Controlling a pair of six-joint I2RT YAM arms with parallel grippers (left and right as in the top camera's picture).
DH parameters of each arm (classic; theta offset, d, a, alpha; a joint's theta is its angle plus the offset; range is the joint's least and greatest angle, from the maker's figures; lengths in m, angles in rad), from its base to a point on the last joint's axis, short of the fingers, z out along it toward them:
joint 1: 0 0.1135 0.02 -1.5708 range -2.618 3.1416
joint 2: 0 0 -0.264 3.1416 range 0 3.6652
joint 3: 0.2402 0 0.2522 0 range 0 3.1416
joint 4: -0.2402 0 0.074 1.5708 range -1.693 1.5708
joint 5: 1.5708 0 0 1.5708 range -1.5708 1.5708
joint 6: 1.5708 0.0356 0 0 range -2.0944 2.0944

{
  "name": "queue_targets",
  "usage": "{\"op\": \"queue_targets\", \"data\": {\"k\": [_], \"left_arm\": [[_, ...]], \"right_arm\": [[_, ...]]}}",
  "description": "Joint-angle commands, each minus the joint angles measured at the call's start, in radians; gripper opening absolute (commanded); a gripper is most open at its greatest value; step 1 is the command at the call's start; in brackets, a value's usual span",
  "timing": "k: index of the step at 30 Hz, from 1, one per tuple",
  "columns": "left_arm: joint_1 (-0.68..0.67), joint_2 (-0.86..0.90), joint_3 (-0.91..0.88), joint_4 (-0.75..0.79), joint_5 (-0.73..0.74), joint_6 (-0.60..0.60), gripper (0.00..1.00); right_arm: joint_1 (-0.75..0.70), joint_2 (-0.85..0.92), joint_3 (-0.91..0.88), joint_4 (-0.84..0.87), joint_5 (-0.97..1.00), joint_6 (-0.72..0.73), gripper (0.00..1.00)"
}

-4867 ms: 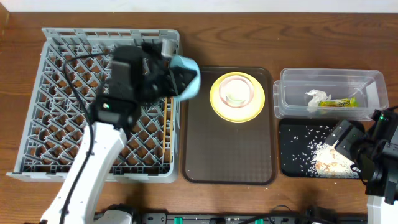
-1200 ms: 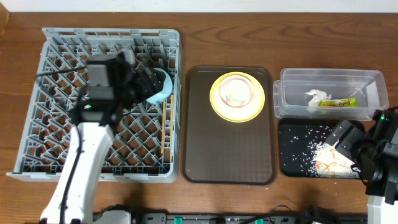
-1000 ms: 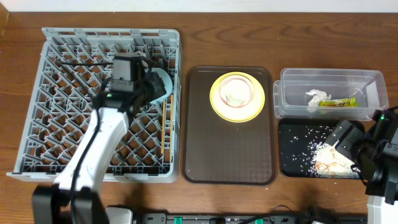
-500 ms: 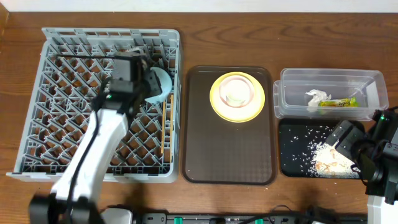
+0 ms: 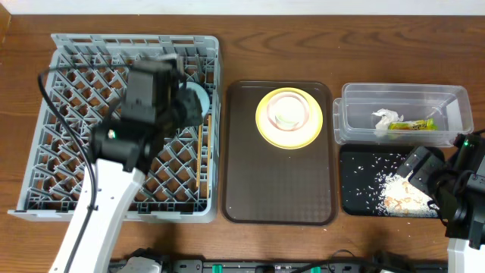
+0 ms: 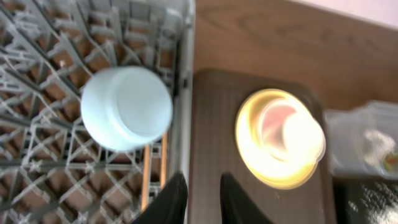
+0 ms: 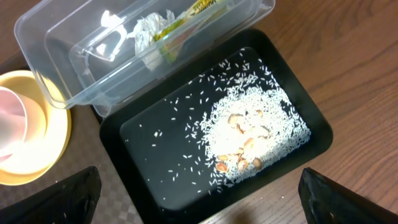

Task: Sort waste into correct bins and load items into the dishwasher
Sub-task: 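Move the left gripper to the white cup on the yellow plate, then grasp the white cup with the left gripper and lift it toward the rack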

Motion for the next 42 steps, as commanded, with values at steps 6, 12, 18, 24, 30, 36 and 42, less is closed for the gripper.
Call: {"op": "queue_targets", "data": {"k": [6,12,18,24,30,36,42], "left_arm": [[-0.238,0.314,0.412,-0.294,0.006,0.051,0.25],[-0.371,0.465,0.412,-0.279,0.007,0.047,0.29],[-0.468,0.571,0.411,-0.187,0.009,0.04,0.38],[-0.54,0.628,0.389,-0.006,-0.138,0.045,0.45],[-0.555,0.717,0.388,0.061,-0.228,0.045,0.53],[-0.554,0.792,0.388,0.107,-0.261,0.056,0.43],[-0.554,0.845,0.388,0.126,-0.265,0.056,0.43]], "right_arm": [[-0.003,-0.005,0.011,-0.001,0.005,0.007,0.99],[-0.003,-0.005,0.011,-0.001,0.005,0.007,0.99],[-0.003,-0.005,0.011,-0.001,0.005,0.007,0.99],[-0.003,-0.005,0.011,-0.001,0.005,0.007,0.99],[-0.003,-0.005,0.011,-0.001,0.005,0.007,0.99],[-0.003,-0.005,0.011,-0.001,0.005,0.007,0.99],[-0.003,-0.005,0.011,-0.001,0.005,0.007,0.99]]}}
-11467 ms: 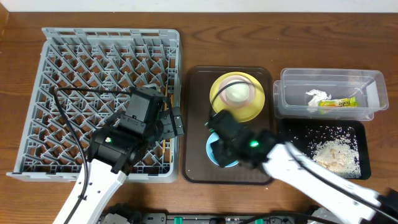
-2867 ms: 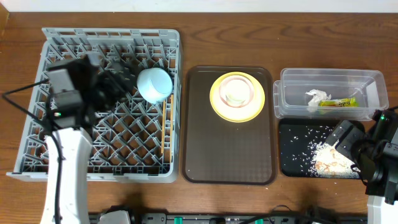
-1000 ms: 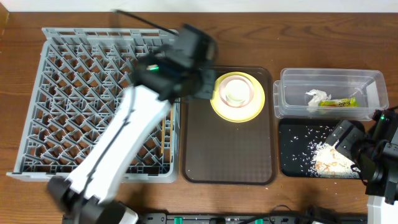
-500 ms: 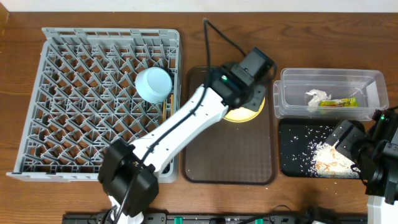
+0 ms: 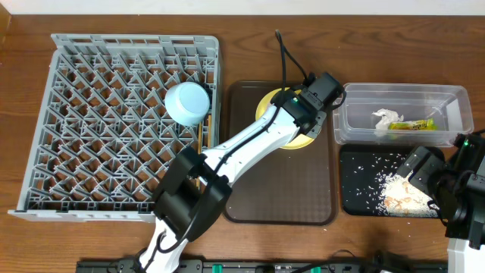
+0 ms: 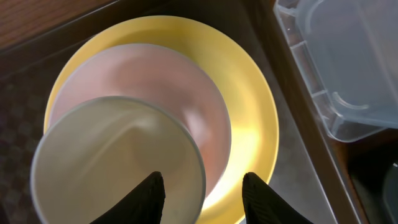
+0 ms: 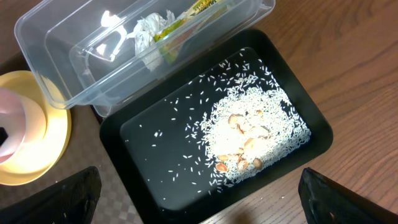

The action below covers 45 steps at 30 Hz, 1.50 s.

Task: Sort waste into correct bins and load items into the dishwasher
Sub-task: 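Grasp the white cup with the left gripper and lift it toward the rack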

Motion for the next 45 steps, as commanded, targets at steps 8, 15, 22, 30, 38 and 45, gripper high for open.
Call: {"op": "queue_targets", "data": {"k": [8,15,22,30,38,45], "left_arm": [[0.004,0.062,-0.012,0.008,-0.092,0.01,0.35],[0.004,0.043,-0.01,0.019,-0.126,0.01,0.11],[0.004,-0.087,-0.006,0.003,-0.132,0.009,0.08],[0.029,-0.341,-0.006,-0.139,-0.124,-0.067,0.07],[0.265,-0.585,-0.006,-0.372,0.285,-0.046,0.08],[0.661,-0.642,-0.009,-0.666,0.9,0.237,0.08]], "right_arm": [[-0.003,-0.005,0.011,-0.001,0.005,0.007,0.99],[-0.003,-0.005,0.011,-0.001,0.005,0.007,0.99],[-0.003,-0.005,0.011,-0.001,0.005,0.007,0.99],[-0.003,-0.005,0.011,-0.001,0.005,0.007,0.99],[-0.003,-0.005,0.011,-0.001,0.005,0.007,0.99],[-0.003,-0.005,0.011,-0.001,0.005,0.007,0.99]]}}
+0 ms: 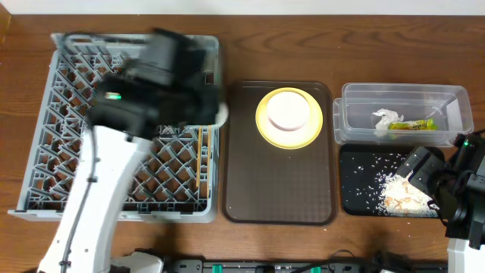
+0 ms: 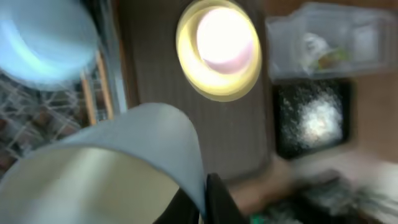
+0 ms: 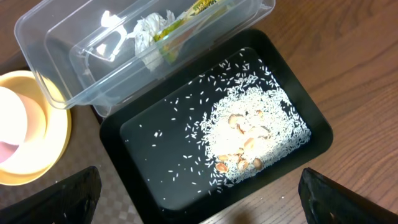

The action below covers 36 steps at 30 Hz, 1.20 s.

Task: Sort waste into correct bins and load items into the dishwasher
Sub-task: 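Grasp the white cup with the left gripper and lift it toward the rack, then lower the white cup into the rack and stand it upright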

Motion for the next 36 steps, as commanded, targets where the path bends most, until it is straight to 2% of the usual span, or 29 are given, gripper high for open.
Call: {"op": "queue_targets", "data": {"k": [1,4,6,14,22,28,36], "left_arm": [[0.192,0.0,-0.017,-0.138,0.503,0.272,0.08],[0.31,0.011,-0.063,-0.262,0.655,0.447,0.08],[0.37,0.014,-0.108,-0.322,0.704,0.539,0.08],[0.518,0.014,-0.42,-0.33,0.788,0.739,0.08],[0.639,0.027,-0.697,-0.163,0.803,0.748,0.08],[0.721,0.028,-0.781,-0.079,0.801,0.747,0.08],[0.731,0.028,-0.845,-0.024,0.801,0.747,0.08]], "right_arm": [[-0.003,-0.005,0.011,-0.001,0.005,0.007,0.99],[-0.003,-0.005,0.011,-0.001,0.005,0.007,0.99],[-0.003,-0.005,0.011,-0.001,0.005,0.007,0.99],[-0.003,-0.005,0.011,-0.001,0.005,0.007,0.99],[-0.003,-0.005,0.011,-0.001,0.005,0.007,0.99],[-0.003,-0.005,0.011,-0.001,0.005,0.007,0.99],[-0.003,-0.005,0.011,-0.001,0.005,0.007,0.99]]}}
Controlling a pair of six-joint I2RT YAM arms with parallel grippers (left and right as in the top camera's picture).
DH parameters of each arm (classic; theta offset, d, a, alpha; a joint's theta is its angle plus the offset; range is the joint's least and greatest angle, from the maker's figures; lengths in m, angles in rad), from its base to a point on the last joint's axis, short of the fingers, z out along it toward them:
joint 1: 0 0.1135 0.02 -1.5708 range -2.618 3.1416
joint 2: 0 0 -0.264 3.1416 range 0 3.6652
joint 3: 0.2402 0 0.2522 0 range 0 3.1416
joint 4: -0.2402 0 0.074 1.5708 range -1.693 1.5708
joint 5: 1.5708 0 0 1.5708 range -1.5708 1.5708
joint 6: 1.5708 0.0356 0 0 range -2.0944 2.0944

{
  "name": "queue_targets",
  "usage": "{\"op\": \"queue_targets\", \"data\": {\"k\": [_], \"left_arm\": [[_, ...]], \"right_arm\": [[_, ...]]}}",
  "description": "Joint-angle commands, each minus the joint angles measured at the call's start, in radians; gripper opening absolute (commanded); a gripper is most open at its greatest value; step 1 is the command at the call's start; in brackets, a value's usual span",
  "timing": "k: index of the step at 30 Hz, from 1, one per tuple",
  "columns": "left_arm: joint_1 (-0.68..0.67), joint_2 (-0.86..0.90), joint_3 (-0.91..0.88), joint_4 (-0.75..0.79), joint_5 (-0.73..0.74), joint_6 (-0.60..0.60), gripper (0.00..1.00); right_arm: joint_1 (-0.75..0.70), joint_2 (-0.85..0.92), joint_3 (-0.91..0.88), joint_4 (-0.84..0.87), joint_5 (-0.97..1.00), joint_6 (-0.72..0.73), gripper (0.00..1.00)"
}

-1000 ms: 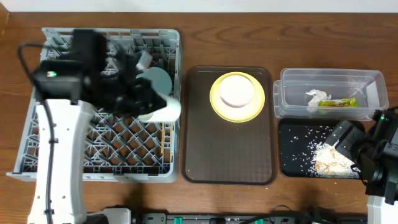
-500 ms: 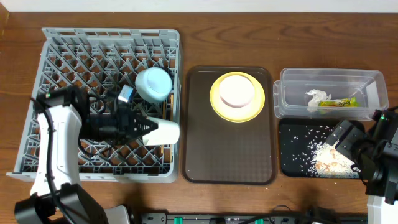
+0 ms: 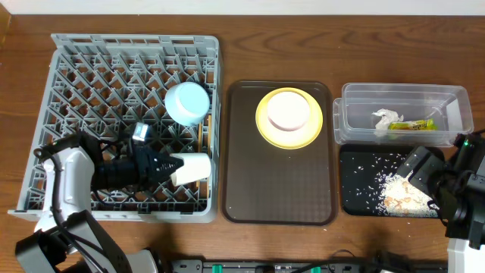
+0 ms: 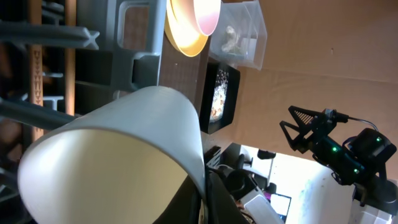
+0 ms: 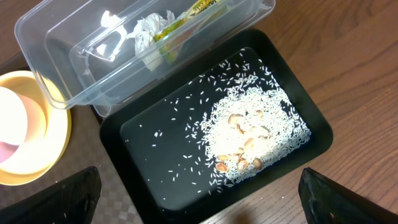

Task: Sort waste into correct bins and load items into the dishwasher
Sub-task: 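Lower the white cup into the rack and stand it upright, then open the left gripper and withdraw it from the white cup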

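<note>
My left gripper [image 3: 168,168] is shut on the rim of a cream cup [image 3: 191,168], which lies on its side low over the front right part of the grey dish rack [image 3: 45,121]. The cup [image 4: 112,155] fills the left wrist view. A pale blue cup [image 3: 187,101] stands upside down in the rack. A pink bowl [image 3: 287,110] sits on a yellow plate [image 3: 265,125] on the brown tray [image 3: 276,189]. My right gripper [image 5: 199,218] hangs open above the black tray of rice [image 5: 186,143].
A clear bin [image 3: 402,98] at the back right holds crumpled paper and a wrapper [image 3: 409,125]. A wooden chopstick [image 3: 199,155] lies in the rack beside the held cup. The black tray [image 3: 356,197] with rice and nuts sits in front of the bin.
My left gripper has come from above the rack's back right part to its front right part, low down, with the cream cup turned on its side. The right arm has not moved.
At first my left gripper was over the rack beside the upturned blue cup. Then it was open around the cream cup in the pink bowl. Later it held that cup over the rack, and now holds it low in the rack's front right.
</note>
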Motion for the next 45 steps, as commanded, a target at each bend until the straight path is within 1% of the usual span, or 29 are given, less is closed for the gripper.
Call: {"op": "queue_targets", "data": {"k": [1,6,10,11,12,15,18,23,33,35,40,41,42,43,45], "left_arm": [[0.005,0.003,-0.018,0.011,0.018,0.031,0.08],[0.008,0.003,-0.018,0.032,-0.003,0.019,0.08],[0.019,0.003,-0.018,0.084,-0.126,-0.06,0.08],[0.024,0.003,-0.018,0.097,-0.158,-0.084,0.08],[0.034,0.003,-0.018,0.121,-0.222,-0.137,0.08],[0.049,0.002,-0.017,0.159,-0.323,-0.227,0.08],[0.06,0.002,-0.017,0.188,-0.391,-0.32,0.08],[0.061,0.002,-0.017,0.235,-0.451,-0.394,0.08],[0.061,0.002,-0.017,0.258,-0.459,-0.4,0.08],[0.061,0.002,-0.014,0.263,-0.459,-0.431,0.08],[0.061,-0.008,0.042,0.266,-0.459,-0.514,0.14],[0.061,-0.014,0.059,0.266,-0.459,-0.528,0.17],[0.061,-0.021,0.074,0.266,-0.459,-0.538,0.73],[0.061,-0.03,0.093,0.266,-0.459,-0.547,0.92],[0.061,-0.055,0.131,0.265,-0.459,-0.568,0.92]], "right_arm": [[-0.003,-0.005,0.011,-0.001,0.005,0.007,0.99],[-0.003,-0.005,0.011,-0.001,0.005,0.007,0.99],[-0.003,-0.005,0.011,-0.001,0.005,0.007,0.99],[-0.003,-0.005,0.011,-0.001,0.005,0.007,0.99],[-0.003,-0.005,0.011,-0.001,0.005,0.007,0.99],[-0.003,-0.005,0.011,-0.001,0.005,0.007,0.99],[-0.003,-0.005,0.011,-0.001,0.005,0.007,0.99],[-0.003,-0.005,0.011,-0.001,0.005,0.007,0.99],[-0.003,-0.005,0.011,-0.001,0.005,0.007,0.99],[-0.003,-0.005,0.011,-0.001,0.005,0.007,0.99],[-0.003,-0.005,0.011,-0.001,0.005,0.007,0.99],[-0.003,-0.005,0.011,-0.001,0.005,0.007,0.99],[-0.003,-0.005,0.011,-0.001,0.005,0.007,0.99],[-0.003,-0.005,0.011,-0.001,0.005,0.007,0.99],[-0.003,-0.005,0.011,-0.001,0.005,0.007,0.99]]}}
